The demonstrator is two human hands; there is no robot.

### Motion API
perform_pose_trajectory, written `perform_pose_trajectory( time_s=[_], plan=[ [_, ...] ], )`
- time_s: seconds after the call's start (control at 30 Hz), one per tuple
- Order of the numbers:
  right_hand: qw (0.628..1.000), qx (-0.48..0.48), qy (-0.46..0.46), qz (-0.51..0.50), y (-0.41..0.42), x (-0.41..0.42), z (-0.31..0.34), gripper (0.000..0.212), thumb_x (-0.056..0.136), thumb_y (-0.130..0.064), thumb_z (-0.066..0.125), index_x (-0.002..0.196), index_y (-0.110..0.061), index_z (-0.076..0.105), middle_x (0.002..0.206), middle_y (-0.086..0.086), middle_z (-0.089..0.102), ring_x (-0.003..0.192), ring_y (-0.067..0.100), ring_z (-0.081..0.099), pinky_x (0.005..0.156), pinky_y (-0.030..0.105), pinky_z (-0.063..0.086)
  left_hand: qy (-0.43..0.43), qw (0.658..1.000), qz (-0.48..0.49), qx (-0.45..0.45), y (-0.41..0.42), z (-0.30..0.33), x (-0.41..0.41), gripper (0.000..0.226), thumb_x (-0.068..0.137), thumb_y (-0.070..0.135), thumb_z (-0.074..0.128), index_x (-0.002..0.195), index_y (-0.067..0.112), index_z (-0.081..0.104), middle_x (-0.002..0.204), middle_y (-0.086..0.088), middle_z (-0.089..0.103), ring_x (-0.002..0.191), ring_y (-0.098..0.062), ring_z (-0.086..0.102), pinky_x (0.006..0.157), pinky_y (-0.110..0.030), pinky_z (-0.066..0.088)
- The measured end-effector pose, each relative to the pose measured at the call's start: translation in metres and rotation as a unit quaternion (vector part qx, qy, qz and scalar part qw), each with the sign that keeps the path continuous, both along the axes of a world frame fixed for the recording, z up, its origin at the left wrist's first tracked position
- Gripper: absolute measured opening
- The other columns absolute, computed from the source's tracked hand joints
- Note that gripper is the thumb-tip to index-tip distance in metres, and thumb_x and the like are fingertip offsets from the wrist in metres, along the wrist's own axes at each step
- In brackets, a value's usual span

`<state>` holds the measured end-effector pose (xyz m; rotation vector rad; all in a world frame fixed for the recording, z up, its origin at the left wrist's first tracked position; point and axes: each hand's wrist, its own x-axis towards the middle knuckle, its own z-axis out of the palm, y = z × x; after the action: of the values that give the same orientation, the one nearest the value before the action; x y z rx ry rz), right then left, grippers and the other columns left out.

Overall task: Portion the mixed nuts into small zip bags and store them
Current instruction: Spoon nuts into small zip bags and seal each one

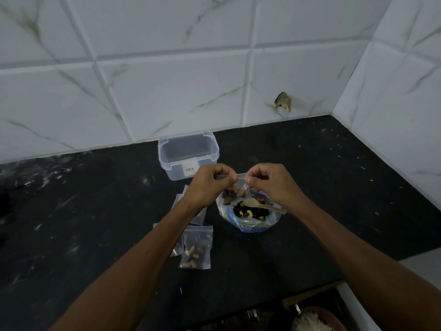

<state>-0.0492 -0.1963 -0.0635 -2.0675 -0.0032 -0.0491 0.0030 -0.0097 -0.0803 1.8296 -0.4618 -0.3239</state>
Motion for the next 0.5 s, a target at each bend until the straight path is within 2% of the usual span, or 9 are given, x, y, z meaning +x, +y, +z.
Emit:
perform_pose_trajectory(
  time_s=[0.33,0.4,0.5],
  plan=[
    [1.000,-0.012,-0.009,0.011,0.0047,0.0015,-0.0031,0.004,0.087,-0.011,0.066,0.087,-0.013,0.069,0.077,0.000,0.069,0.067,0.002,0.063,0.064,0.014,0.051,-0.063,0.995,0.000,0.071,-0.0025,-0.0003,0.0018,0.011,0.095,0.018,0.060,0.091,0.013,0.069,0.081,0.002,0.068,0.072,-0.002,0.064,0.063,-0.011,0.050],
    [1.000,-0.012,-0.009,0.013,0.0056,0.0023,-0.0043,0.004,0.087,-0.012,0.067,0.089,-0.012,0.070,0.079,0.002,0.069,0.068,0.005,0.062,0.063,0.017,0.052,-0.078,0.994,-0.007,0.079,-0.0027,-0.0003,0.0010,0.011,0.095,0.018,0.060,0.090,0.014,0.068,0.081,0.004,0.067,0.072,0.001,0.063,0.063,-0.012,0.049],
    [0.999,-0.036,-0.019,0.012,0.0054,0.0039,-0.0057,0.006,0.089,-0.014,0.065,0.088,-0.014,0.071,0.078,0.002,0.069,0.069,0.009,0.063,0.065,0.022,0.051,-0.078,0.994,-0.008,0.071,-0.0031,0.0003,0.0002,0.010,0.095,0.019,0.061,0.092,0.014,0.068,0.083,0.002,0.068,0.076,-0.003,0.065,0.066,-0.016,0.050]
  ],
)
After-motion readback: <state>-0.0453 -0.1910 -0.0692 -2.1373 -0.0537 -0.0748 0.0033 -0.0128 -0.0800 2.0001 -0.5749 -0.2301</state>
